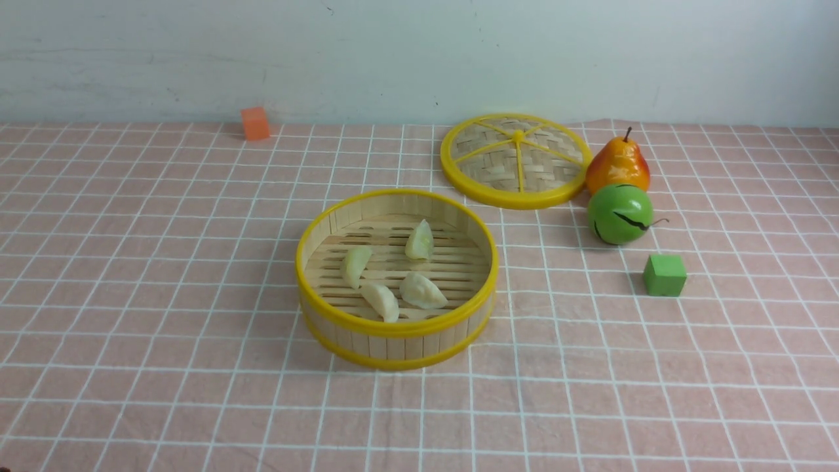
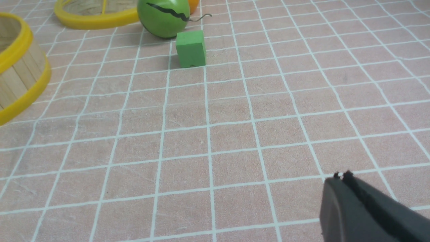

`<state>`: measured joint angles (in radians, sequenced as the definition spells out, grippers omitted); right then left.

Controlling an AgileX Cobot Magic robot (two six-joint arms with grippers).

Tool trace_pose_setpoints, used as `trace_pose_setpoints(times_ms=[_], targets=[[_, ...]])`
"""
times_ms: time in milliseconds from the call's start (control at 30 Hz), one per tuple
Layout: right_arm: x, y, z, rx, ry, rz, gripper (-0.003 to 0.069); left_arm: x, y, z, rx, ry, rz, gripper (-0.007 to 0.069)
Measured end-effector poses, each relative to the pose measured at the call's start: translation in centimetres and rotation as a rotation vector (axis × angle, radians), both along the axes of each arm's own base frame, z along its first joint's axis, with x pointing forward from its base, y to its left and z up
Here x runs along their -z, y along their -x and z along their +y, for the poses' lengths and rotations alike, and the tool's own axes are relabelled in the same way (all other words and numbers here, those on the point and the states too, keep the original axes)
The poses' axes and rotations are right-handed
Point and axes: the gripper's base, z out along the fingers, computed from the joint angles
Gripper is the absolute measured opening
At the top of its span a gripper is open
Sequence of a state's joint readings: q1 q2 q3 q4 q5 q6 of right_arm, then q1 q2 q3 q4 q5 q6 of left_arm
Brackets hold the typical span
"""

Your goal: Put the dumplings into the steamer on the table with the pink tablecloth.

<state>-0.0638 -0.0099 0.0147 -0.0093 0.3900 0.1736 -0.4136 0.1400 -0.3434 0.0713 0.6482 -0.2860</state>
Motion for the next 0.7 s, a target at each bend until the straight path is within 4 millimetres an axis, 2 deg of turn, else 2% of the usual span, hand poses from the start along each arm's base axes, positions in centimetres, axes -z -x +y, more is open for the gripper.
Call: trace_pose_setpoints(times_ms=[600,700], targets=[[0.0,0.0,0.01,0.0,-0.002,0.0,-0.0001,0.02,-0.01,-0.01,0.0,0.0,-0.001,0.0128],[0.0,0.0,0.01,0.0,-0.002,0.0,0.0001,0.81,-0.31,-0.15,0.002,0.0,-0.008,0.0127]])
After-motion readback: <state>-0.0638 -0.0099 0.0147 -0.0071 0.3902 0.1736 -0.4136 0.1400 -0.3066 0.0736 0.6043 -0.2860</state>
